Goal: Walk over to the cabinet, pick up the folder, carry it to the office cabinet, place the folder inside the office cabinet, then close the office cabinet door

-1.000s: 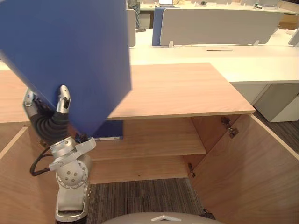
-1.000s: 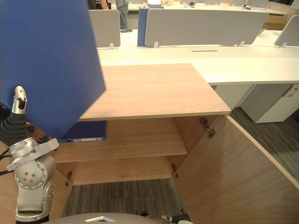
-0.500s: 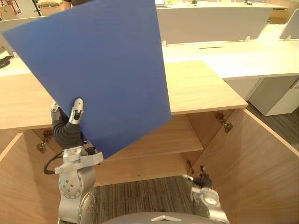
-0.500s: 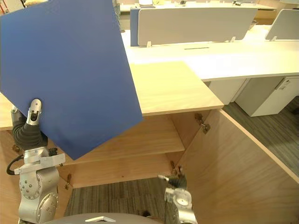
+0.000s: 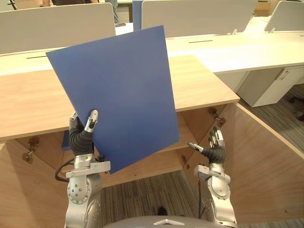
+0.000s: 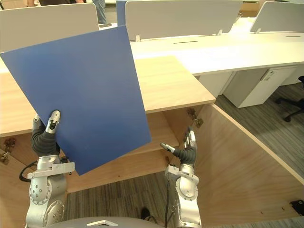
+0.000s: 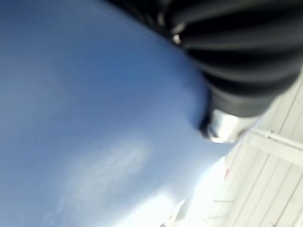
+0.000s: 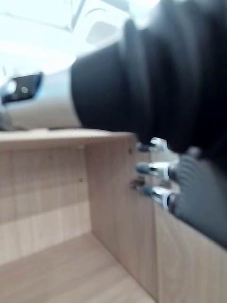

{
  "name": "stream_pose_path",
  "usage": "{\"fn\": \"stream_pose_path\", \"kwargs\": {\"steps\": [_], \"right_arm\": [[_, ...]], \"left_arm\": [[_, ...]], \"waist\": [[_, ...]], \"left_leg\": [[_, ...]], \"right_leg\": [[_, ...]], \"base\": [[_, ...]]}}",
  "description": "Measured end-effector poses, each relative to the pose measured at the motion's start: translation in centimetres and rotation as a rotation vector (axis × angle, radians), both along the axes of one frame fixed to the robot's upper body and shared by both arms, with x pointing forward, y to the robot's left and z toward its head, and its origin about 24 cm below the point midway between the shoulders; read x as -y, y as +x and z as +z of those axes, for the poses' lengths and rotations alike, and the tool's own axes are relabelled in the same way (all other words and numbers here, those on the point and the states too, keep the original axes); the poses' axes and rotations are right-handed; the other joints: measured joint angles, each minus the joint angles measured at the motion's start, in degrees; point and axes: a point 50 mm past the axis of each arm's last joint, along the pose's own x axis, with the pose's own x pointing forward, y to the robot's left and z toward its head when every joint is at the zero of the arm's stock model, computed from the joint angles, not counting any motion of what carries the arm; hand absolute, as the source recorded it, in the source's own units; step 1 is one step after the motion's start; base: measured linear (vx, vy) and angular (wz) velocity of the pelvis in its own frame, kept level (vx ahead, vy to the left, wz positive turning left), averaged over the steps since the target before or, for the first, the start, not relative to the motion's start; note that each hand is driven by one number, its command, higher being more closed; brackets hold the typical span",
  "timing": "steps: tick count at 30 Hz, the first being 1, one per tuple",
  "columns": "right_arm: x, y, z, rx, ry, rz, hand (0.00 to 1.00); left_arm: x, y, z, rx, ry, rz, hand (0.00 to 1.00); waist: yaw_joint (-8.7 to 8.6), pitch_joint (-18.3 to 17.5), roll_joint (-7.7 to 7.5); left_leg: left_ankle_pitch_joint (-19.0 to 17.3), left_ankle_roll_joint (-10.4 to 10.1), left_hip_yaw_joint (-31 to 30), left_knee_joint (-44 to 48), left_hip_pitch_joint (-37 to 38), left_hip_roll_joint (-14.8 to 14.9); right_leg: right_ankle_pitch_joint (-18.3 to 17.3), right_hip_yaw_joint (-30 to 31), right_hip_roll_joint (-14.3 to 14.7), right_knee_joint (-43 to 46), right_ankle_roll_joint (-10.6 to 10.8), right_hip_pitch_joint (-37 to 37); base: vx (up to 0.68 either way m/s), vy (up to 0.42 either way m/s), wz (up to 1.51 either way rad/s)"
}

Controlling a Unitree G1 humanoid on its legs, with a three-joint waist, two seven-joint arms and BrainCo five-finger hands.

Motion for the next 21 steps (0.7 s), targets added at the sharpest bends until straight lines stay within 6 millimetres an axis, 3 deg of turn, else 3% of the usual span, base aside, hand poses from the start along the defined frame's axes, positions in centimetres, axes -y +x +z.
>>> {"fn": "stream_pose_path", "kwargs": {"steps": [6, 21], "right_arm": [[-2.0, 0.2, 2.8, 0.15, 0.035, 0.113, 0.0], [-5.3, 1.3, 5.8, 0.32, 0.094, 0.385, 0.0]], "left_arm": [[0.7, 0.0, -0.3, -0.014, 0.001, -0.031, 1.0], [1.9, 0.3, -1.3, -0.047, 0.06, -0.129, 1.0]], "waist": [[0.2, 0.4, -0.19], [0.7, 1.2, -0.73]], "left_leg": [[-0.3, 0.3, 0.8, 0.5, -0.4, -0.1], [-1.1, 1.0, 2.1, 1.7, -0.8, -1.0]], "right_leg": [[0.4, 1.1, 0.0, 0.0, 0.2, -0.8], [1.0, 2.5, -0.5, 0.0, 0.9, -1.2]], "base": [[0.01, 0.027, -0.07], [-0.02, 0.017, -0.04]]}}
